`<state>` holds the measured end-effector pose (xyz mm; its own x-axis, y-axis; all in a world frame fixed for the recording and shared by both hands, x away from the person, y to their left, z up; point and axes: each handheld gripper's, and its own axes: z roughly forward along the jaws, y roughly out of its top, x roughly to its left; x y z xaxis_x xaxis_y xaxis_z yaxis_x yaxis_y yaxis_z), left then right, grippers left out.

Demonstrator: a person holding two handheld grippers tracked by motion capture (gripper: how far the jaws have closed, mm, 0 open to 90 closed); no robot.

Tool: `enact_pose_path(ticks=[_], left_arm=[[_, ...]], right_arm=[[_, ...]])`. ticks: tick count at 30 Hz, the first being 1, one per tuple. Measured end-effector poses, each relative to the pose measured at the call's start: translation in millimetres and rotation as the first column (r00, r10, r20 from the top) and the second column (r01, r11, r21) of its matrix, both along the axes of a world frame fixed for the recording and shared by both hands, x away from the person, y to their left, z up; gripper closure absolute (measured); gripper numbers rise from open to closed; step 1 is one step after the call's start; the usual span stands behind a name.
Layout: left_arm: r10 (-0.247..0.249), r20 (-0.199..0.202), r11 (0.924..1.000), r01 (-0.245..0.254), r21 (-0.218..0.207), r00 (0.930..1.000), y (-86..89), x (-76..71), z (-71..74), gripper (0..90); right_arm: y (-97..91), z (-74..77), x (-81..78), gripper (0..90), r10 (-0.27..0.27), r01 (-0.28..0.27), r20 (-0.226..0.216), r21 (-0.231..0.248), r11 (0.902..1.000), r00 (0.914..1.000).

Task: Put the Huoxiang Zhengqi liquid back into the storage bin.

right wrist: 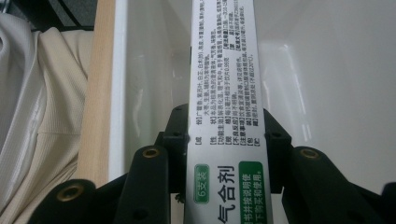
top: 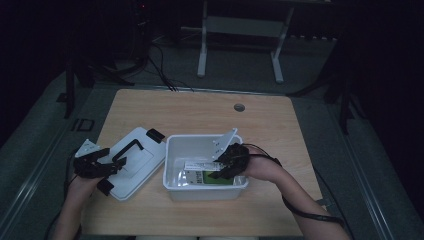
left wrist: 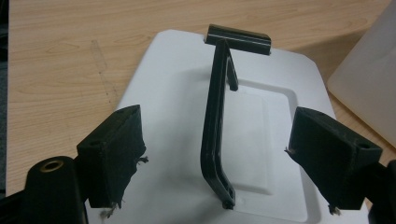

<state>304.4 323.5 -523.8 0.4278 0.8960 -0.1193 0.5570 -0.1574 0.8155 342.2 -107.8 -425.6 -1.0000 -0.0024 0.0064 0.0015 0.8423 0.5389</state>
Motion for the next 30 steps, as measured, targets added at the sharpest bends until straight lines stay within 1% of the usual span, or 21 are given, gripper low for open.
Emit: enact_pose_path(ticks=[2, 4, 6, 9, 11, 13, 15, 17, 18, 22, 25, 27, 30], left_arm=[[-0.01, -0.009, 0.9999, 0.01, -0.005, 0.9999, 0.0, 0.0, 0.1, 17.9], [-0.009, -0.008, 1.0, 0.009, 0.002, 0.9999, -0.2, -0.2, 0.2, 17.9], [-0.008, -0.009, 1.0, 0.008, -0.002, 0.9999, 0.2, -0.4, 0.0, 17.9], [-0.006, -0.012, 1.0, 0.006, -0.001, 0.9999, 0.5, -0.4, -0.6, 17.9], [-0.006, -0.012, 1.0, 0.005, -0.003, 0.9999, 0.7, -0.4, -0.4, 17.9], [-0.004, -0.011, 1.0, 0.004, -0.005, 0.9999, 0.7, -0.3, -0.1, 17.9], [-0.008, -0.017, 1.0, 0.008, -0.005, 0.9998, 1.0, 0.0, -0.1, 17.9], [-0.01, -0.017, 0.9999, 0.01, 0.0, 0.9998, 0.7, 0.2, -0.5, 17.9], [-0.011, -0.017, 0.9999, 0.011, 0.001, 0.9998, 0.6, 0.2, -0.6, 17.9], [-0.015, -0.018, 0.9999, 0.015, -0.005, 0.9997, 0.6, 0.1, 0.3, 17.9], [-0.026, -0.038, 0.9996, 0.026, -0.011, 0.9989, 0.8, 0.4, 0.9, 18.0], [-0.027, -0.041, 0.9996, 0.027, -0.014, 0.9988, 0.4, 0.5, 0.6, 17.9], [-0.034, -0.036, 0.9994, 0.033, -0.009, 0.9988, -0.6, 0.4, 1.0, 17.9]], right_arm=[[2.6, -4.8, 0.6, 63.5, 0.002, -0.003, -0.011, -0.019, 0.9998, 0.9999], [5.1, -9.4, 1.1, 63.5, 0.002, -0.003, -0.013, -0.041, 0.9992, 0.9999], [7.1, -13.4, 1.8, 63.5, -0.002, 0.001, -0.024, -0.061, 0.9981, 0.9997], [10.0, -18.5, 2.2, 63.4, -0.003, 0.001, -0.03, -0.082, 0.9967, 0.9995], [11.5, -21.2, 2.7, 63.4, -0.015, 0.012, -0.035, -0.091, 0.9958, 0.9993], [12.9, -23.2, 2.7, 63.3, -0.017, 0.012, -0.044, -0.11, 0.9938, 0.9989], [14.4, -25.4, 2.1, 63.3, -0.014, 0.009, -0.043, -0.127, 0.9919, 0.999], [16.3, -27.4, 1.8, 63.3, -0.013, 0.006, -0.041, -0.162, 0.9868, 0.9991], [16.9, -28.1, 2.0, 63.2, -0.011, 0.004, -0.037, -0.17, 0.9855, 0.9993], [17.4, -28.3, 4.3, 62.6, -0.021, 0.009, -0.06, -0.182, 0.9833, 0.998], [16.5, -28.8, 6.0, 61.6, -0.029, 0.017, -0.067, -0.182, 0.9831, 0.9973], [15.8, -28.9, 5.6, 60.8, -0.028, 0.017, -0.06, -0.187, 0.9821, 0.9978], [14.0, -24.5, 5.4, 58.5, -0.027, 0.014, -0.078, -0.16, 0.987, 0.9966]])
